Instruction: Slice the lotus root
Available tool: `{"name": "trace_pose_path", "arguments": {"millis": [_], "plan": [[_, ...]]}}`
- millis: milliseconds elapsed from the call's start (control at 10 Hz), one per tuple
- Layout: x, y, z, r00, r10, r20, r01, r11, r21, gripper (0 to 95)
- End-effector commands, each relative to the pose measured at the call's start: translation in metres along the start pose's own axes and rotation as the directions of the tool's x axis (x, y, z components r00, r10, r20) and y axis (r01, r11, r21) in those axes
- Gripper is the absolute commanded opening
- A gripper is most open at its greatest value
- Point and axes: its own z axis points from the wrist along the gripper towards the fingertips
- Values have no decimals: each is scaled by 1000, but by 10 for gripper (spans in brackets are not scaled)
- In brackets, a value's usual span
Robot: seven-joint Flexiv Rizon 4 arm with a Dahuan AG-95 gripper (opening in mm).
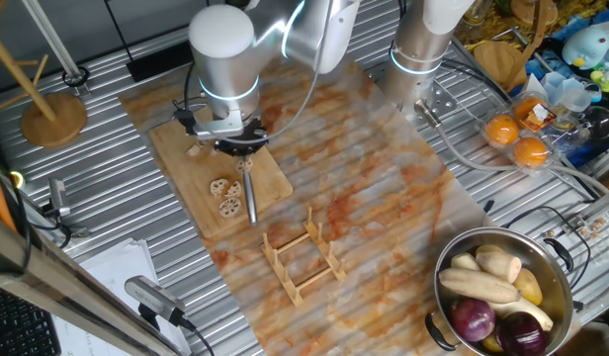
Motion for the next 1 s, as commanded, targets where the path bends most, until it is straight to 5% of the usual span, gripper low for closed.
{"name": "trace_pose_path", "arguments": {"millis": [100, 600, 1000], "plan": [[2, -1, 2, 1000, 4, 5, -4, 1000, 6, 0], [3, -3, 5, 1000, 7, 8, -7, 1000, 19, 0], [4, -3, 6, 1000, 4, -2, -4, 1000, -4, 0]]}}
